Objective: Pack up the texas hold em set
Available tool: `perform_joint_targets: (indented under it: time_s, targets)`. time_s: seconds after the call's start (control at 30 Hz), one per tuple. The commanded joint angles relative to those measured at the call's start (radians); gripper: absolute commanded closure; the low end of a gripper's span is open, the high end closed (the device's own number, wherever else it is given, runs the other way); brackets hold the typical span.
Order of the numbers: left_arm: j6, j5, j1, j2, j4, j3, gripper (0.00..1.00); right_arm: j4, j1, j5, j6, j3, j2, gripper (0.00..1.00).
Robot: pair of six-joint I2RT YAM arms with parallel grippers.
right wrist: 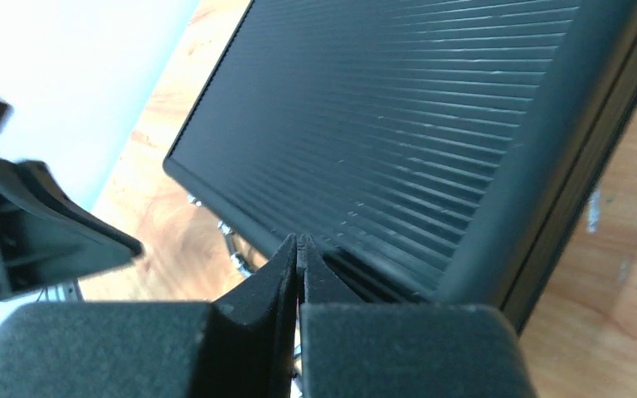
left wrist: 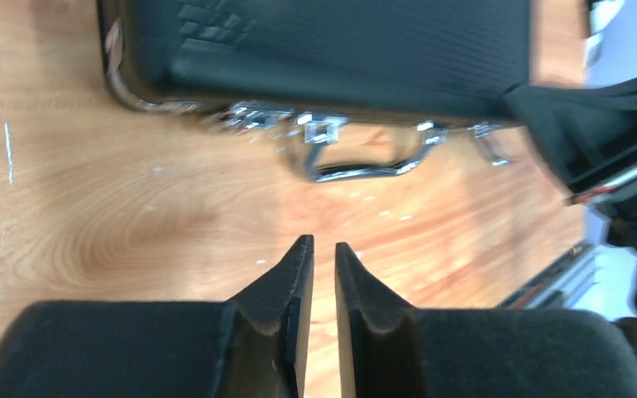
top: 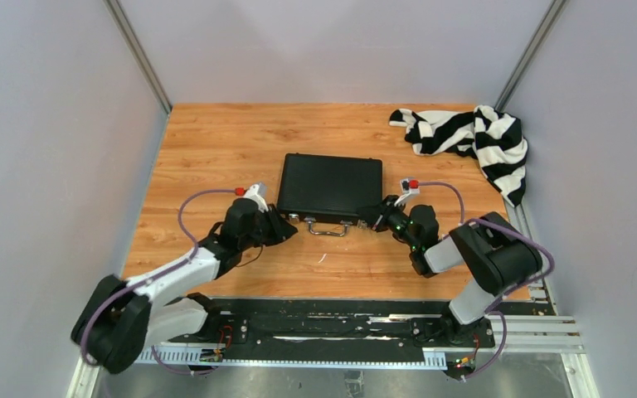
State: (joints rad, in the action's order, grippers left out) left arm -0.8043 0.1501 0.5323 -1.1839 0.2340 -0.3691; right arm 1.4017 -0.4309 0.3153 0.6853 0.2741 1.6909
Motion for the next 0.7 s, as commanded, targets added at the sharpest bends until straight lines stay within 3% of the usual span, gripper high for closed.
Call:
perform_joint_targets:
  time_s: [0.0,0.07,0.17,0.47,0.67]
  targets:
    - [0.060,-0.089,0.008,0.231,-0.250,-0.103,0.66,-0.321,-0.058,0.007,-0.086,0.011,-0.192,0.99]
    - [0.082,-0.139,0.008,0.290,-0.310,-0.141,0.42,-0.488,-0.074,-0.026,-0.130,0.036,-0.262,0.99]
    - [0.110,-0.186,0.008,0.300,-0.372,-0.194,0.27,-0.622,-0.072,-0.080,-0.153,0.044,-0.263,0.99]
    - [0.108,-0.166,0.006,0.196,-0.313,-0.203,0.23,-0.583,-0.059,-0.082,-0.070,0.027,0.024,0.99]
    - [0.138,-0.178,0.005,0.181,-0.320,-0.218,0.22,-0.564,-0.058,-0.106,-0.048,0.007,0.035,0.99]
